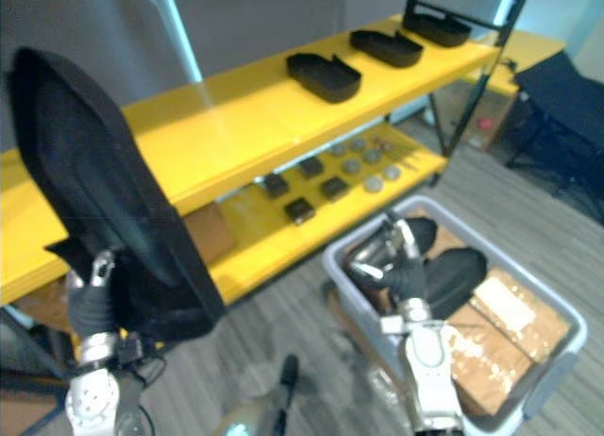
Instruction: Walk over and take plastic housings, then place them on the shelf
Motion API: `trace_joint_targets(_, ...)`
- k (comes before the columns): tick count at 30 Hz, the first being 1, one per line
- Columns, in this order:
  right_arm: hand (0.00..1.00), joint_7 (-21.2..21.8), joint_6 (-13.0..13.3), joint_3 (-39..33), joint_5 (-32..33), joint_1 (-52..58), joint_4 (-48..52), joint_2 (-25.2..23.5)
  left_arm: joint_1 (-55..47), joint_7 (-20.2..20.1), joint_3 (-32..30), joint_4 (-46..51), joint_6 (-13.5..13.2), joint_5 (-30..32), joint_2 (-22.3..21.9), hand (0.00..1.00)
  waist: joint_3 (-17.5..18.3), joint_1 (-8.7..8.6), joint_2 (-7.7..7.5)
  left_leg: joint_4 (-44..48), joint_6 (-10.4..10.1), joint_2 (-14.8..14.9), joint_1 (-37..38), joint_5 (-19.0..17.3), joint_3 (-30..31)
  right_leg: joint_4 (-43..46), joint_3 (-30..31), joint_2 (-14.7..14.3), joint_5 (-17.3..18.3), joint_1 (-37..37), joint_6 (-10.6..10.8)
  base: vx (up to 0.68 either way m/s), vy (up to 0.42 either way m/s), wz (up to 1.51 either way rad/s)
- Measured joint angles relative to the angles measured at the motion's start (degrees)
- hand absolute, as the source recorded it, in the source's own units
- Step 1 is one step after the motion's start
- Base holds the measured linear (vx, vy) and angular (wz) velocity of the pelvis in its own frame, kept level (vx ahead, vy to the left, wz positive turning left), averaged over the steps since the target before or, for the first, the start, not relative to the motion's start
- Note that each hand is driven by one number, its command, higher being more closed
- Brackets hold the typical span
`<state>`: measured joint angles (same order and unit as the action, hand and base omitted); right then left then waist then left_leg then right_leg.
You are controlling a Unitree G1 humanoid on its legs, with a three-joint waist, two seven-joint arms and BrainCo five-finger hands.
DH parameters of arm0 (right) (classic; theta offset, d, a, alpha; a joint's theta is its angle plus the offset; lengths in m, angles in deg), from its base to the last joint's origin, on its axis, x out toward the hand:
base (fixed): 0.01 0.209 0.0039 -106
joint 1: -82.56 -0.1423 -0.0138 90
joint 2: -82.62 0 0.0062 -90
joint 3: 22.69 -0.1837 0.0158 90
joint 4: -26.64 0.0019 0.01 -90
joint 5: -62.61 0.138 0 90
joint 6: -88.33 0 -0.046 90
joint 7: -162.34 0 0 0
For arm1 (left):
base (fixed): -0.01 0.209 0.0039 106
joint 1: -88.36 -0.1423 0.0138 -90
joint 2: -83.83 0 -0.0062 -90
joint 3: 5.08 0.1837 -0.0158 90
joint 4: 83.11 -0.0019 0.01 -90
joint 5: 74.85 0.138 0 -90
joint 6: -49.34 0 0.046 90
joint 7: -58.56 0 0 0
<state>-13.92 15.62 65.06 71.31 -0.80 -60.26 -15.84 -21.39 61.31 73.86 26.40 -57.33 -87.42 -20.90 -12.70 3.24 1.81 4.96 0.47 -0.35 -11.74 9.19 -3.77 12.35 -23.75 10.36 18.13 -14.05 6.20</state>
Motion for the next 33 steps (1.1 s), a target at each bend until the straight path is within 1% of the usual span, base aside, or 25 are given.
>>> trace_joint_targets(1,0.00,0.0,0.5,-0.1,0.0,0.6,0.0,-0.2,-0.8,-0.1,-0.3,0.0,0.0,0.0,0.0,1.00,0.0,-0.45,0.06,0.5,-0.8,-0.4,0.3,-0.5,-0.8,0.7,0.6,0.7,0.1,-0.1,0.3,0.01,0.021,-0.18)
trace_joint_targets(2,0.00,0.0,0.5,-0.1,0.0,0.9,0.0,-0.4,-1.0,-0.3,-0.3,0.1,0.0,-0.1,0.0,1.00,0.0,-0.40,0.13,0.5,-0.7,-0.5,0.6,-0.4,-1.4,0.8,0.9,1.0,-0.1,-0.1,0.7,0.02,0.041,-0.15)
trace_joint_targets(3,0.00,0.1,0.6,0.0,0.1,1.1,0.0,-0.8,-1.1,-0.4,-0.4,0.2,0.0,-0.2,0.0,1.00,-0.4,-0.37,-0.42,0.8,-0.5,-0.8,0.6,-0.5,-1.7,0.8,1.1,1.4,-0.5,0.0,1.4,0.02,0.040,-0.12)
trace_joint_targets(6,0.00,0.8,1.1,0.0,1.0,1.1,0.0,-2.1,-0.7,-0.4,-0.4,0.2,0.0,-0.1,0.0,1.00,-1.5,-0.79,-1.53,2.4,-0.2,-1.4,-0.2,-1.8,-1.9,1.0,1.1,1.9,-0.4,0.1,1.3,0.01,0.045,-0.03)
trace_joint_targets(9,0.00,1.1,3.1,0.2,1.0,0.8,-0.2,-2.6,0.0,0.6,-0.6,0.2,0.0,-0.1,0.0,1.00,-2.8,-0.47,-1.20,7.1,0.1,-1.9,-1.7,-4.9,-2.3,2.3,1.5,2.9,0.5,0.0,1.2,0.01,0.069,-0.02)
trace_joint_targets(11,0.00,1.0,3.8,0.2,0.0,0.8,-0.3,-3.3,-0.5,0.9,-1.9,0.8,0.1,-0.1,-0.1,1.00,-3.0,-0.17,-1.18,9.4,0.6,-2.4,-2.5,-6.8,-2.5,2.7,1.5,3.6,1.3,-0.2,1.3,0.02,0.094,0.01)
trace_joint_targets(12,0.00,1.0,3.9,0.2,-0.1,0.8,-0.3,-3.5,-0.7,0.9,-2.3,1.2,0.1,-0.1,-0.1,1.00,-3.1,0.03,-1.28,9.8,0.7,-2.6,-2.5,-7.1,-2.7,2.8,1.6,3.8,1.7,-0.3,0.9,0.04,0.088,0.03)
trace_joint_targets(14,0.00,0.9,4.1,0.2,-0.5,0.7,-0.2,-3.5,-0.8,0.7,-3.5,2.6,0.2,-0.1,-0.2,1.00,-3.4,0.77,-1.83,10.0,1.1,-3.6,-2.5,-7.7,-3.0,2.8,1.5,4.4,2.8,-0.5,-1.1,0.05,0.080,0.13)
trace_joint_targets(15,0.00,0.9,4.1,0.2,-0.5,0.8,-0.2,-3.8,-0.8,0.4,-4.4,3.9,0.2,-0.1,-0.2,1.00,-3.9,0.78,-3.10,10.8,1.8,-4.7,-2.7,-8.3,-2.9,2.4,1.4,5.0,3.8,-1.3,-3.3,0.13,0.127,0.20)
trace_joint_targets(16,0.00,0.9,4.2,-0.1,-0.5,1.1,-0.3,-3.9,-0.8,0.0,-4.9,5.4,0.2,-0.1,-0.2,1.00,-3.5,1.16,-3.15,14.7,2.7,-5.2,-3.6,-11.6,-2.8,3.2,0.5,5.5,3.8,-2.3,-6.2,0.18,0.106,0.22)
trace_joint_targets(17,0.00,0.9,4.2,-0.1,-0.5,0.9,-0.2,-3.4,-0.6,-0.3,-5.3,5.5,0.1,0.0,-0.5,1.00,-3.4,1.08,-2.95,15.3,2.5,-5.2,-3.8,-12.6,-2.3,6.4,1.1,5.3,2.5,-1.6,-7.3,0.23,0.119,0.36)
trace_joint_targets(18,0.00,0.9,4.2,-0.2,-0.5,1.0,-0.2,-3.1,-0.2,-0.7,-5.3,5.5,0.1,0.2,-1.3,1.00,-2.9,0.39,-2.10,15.7,2.8,-5.4,-4.1,-13.0,-0.9,13.6,2.4,5.9,-0.5,2.0,-8.1,0.23,0.135,0.57)
trace_joint_targets(19,0.00,0.9,4.3,-0.6,-0.7,0.9,-0.2,-3.3,0.2,-0.7,-5.2,5.6,0.1,1.4,-1.5,1.00,-2.3,-0.40,-1.47,14.5,3.0,-5.4,-3.7,-13.1,0.5,23.1,4.6,6.9,-6.2,7.6,-9.2,0.23,0.176,0.58)
trace_joint_targets(20,0.00,0.9,4.5,-0.7,-0.9,0.9,-0.2,-3.6,0.3,-0.7,-5.3,5.8,0.1,1.8,-1.3,1.00,-2.4,-0.40,-1.68,13.3,3.0,-5.5,-2.8,-13.1,1.1,26.9,5.9,7.2,-9.4,9.5,-9.3,0.26,0.161,0.42)
trace_joint_targets(21,0.00,1.0,4.9,-0.9,-1.6,0.9,-0.3,-4.2,0.5,-0.6,-5.3,5.8,0.1,2.4,-0.5,1.00,-2.4,-0.54,-2.45,11.1,3.3,-5.8,-0.3,-13.3,2.1,33.4,8.3,7.8,-12.2,12.3,-7.6,0.29,0.107,0.32)
trace_joint_targets(22,0.00,1.2,5.5,-1.1,-1.6,0.7,-0.3,-4.2,0.6,-0.4,-5.2,5.7,0.2,2.4,0.1,1.00,-2.4,-0.78,-2.56,9.8,3.9,-5.9,2.0,-13.6,3.4,36.6,9.3,7.4,-9.2,14.5,-6.0,0.31,0.090,0.33)
trace_joint_targets(24,0.00,2.3,6.2,-1.7,-1.5,0.5,-0.2,-4.0,0.9,0.0,-5.0,5.7,0.2,2.4,0.7,1.00,-2.4,-1.10,-2.32,8.7,3.9,-5.6,4.9,-13.6,5.2,35.2,9.7,5.2,-5.6,15.8,-4.9,0.30,0.055,0.47)
trace_joint_targets(25,0.00,3.3,6.8,-2.9,-1.5,0.4,0.7,-3.2,2.6,0.2,-4.9,5.4,0.2,2.3,0.8,1.00,-2.2,-1.48,-1.94,7.9,3.5,-5.3,6.7,-14.1,7.9,28.8,10.6,2.0,-2.9,17.4,-4.8,0.31,0.011,0.93)
trace_joint_targets(26,0.00,4.0,7.5,-3.9,0.3,0.2,1.8,-2.0,4.3,0.6,-4.3,4.7,0.2,2.0,1.0,1.00,-1.6,-1.72,-1.67,7.5,3.0,-5.1,6.9,-14.5,10.0,22.3,13.5,-0.9,-2.5,19.3,-4.5,0.22,-0.017,0.92)
trace_joint_targets(27,0.00,4.1,7.6,-4.0,1.1,0.1,2.1,-1.6,4.8,0.6,-4.1,4.5,0.2,1.9,1.0,1.00,-1.5,-1.81,-1.61,7.6,2.9,-5.1,7.0,-14.7,10.6,20.8,14.4,-1.6,-2.6,19.7,-4.3,0.23,-0.053,0.89)
trace_joint_targets(28,0.00,5.2,7.7,-4.7,4.5,-0.9,3.1,-0.5,6.2,0.9,-3.8,3.4,0.3,1.7,1.2,1.00,-1.5,-1.94,-1.61,7.7,2.7,-5.1,7.9,-15.1,12.5,16.3,17.5,-3.1,-3.1,21.2,-3.4,0.25,-0.094,0.81)
trace_joint_targets(29,0.00,6.5,7.7,-5.7,7.6,-2.1,3.7,0.0,6.3,1.3,-3.6,2.4,0.7,1.8,1.4,1.00,-1.3,-2.14,-1.81,8.0,2.1,-5.1,9.1,-15.4,14.0,13.4,19.4,-3.8,-4.1,21.9,-2.2,0.25,-0.119,0.84)
trace_joint_targets(30,0.00,7.0,7.7,-5.8,9.2,-2.7,4.0,0.2,6.1,1.4,-3.4,2.0,0.8,1.8,1.7,1.00,-1.1,-2.18,-2.12,8.4,1.6,-5.1,9.6,-15.8,14.3,12.2,19.5,-3.6,-4.8,22.0,-1.6,0.25,-0.161,0.77)
trace_joint_targets(32,0.00,9.0,7.7,-6.1,13.9,-4.5,5.0,0.5,4.9,1.7,-3.1,1.9,1.3,1.8,2.6,1.00,0.7,-1.71,-4.14,10.4,0.5,-5.4,9.8,-17.6,14.3,7.4,19.1,-3.0,-10.4,21.6,-2.4,0.28,-0.242,0.61)
trace_joint_targets(33,0.00,9.4,7.6,-6.1,15.4,-5.8,5.5,0.5,4.5,2.2,-2.9,1.9,1.8,1.8,3.0,1.00,1.8,-0.82,-5.92,11.7,-0.3,-6.1,9.7,-19.0,14.3,4.5,18.9,-2.4,-16.0,20.7,-2.9,0.28,-0.283,0.43)
